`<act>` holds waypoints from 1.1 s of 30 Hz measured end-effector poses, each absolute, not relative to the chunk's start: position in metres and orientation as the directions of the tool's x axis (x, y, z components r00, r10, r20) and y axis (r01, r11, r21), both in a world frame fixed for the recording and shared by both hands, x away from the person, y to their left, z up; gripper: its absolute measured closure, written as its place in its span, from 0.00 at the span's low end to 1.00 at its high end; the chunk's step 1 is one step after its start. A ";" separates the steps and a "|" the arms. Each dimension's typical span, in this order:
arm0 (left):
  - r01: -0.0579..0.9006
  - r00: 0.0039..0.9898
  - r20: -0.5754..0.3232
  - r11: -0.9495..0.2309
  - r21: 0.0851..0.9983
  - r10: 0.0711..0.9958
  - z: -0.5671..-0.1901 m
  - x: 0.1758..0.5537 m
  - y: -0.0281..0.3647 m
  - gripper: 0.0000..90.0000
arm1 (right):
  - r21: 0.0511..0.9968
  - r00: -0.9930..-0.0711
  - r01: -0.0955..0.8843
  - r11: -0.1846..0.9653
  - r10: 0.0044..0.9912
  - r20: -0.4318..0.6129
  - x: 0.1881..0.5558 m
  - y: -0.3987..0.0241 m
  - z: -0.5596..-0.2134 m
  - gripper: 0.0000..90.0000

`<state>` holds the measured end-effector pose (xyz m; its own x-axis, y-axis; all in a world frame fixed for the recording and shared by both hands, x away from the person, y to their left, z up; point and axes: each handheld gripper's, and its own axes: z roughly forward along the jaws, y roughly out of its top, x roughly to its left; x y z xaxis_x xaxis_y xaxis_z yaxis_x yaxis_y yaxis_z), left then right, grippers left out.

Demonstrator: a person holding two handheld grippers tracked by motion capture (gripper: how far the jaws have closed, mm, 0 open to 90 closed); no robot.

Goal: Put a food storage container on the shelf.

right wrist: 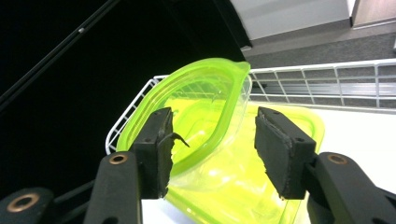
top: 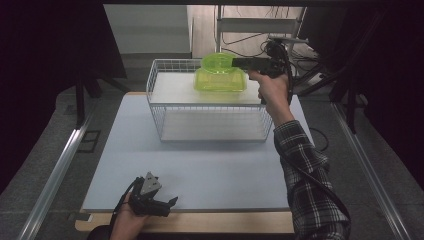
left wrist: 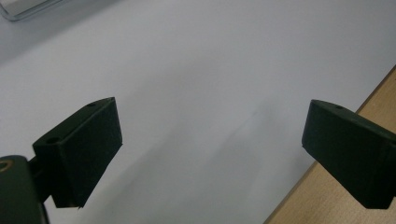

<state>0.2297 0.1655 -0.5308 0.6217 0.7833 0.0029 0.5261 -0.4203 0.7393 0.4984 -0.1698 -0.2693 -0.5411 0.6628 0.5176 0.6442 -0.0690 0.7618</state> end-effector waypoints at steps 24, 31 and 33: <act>0.532 0.619 -0.009 -0.410 0.741 0.786 -0.530 0.230 0.166 0.05 | 0.783 -0.619 0.623 -0.006 0.608 0.497 0.469 -0.180 -0.281 0.40; 0.537 0.617 -0.029 -0.393 0.746 0.787 -0.529 0.231 0.167 0.05 | 0.785 -0.631 0.620 0.013 0.602 0.489 0.461 -0.184 -0.290 0.37; 0.540 0.616 -0.033 -0.391 0.745 0.787 -0.530 0.231 0.167 0.05 | 0.788 -0.638 0.615 0.029 0.605 0.477 0.458 -0.185 -0.293 0.35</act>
<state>0.2305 0.1665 -0.5297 0.6159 0.7872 -0.0331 0.5398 -0.3910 0.7454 0.4577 -0.1846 -0.2926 -0.6381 0.6046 0.4767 0.6155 0.0286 0.7876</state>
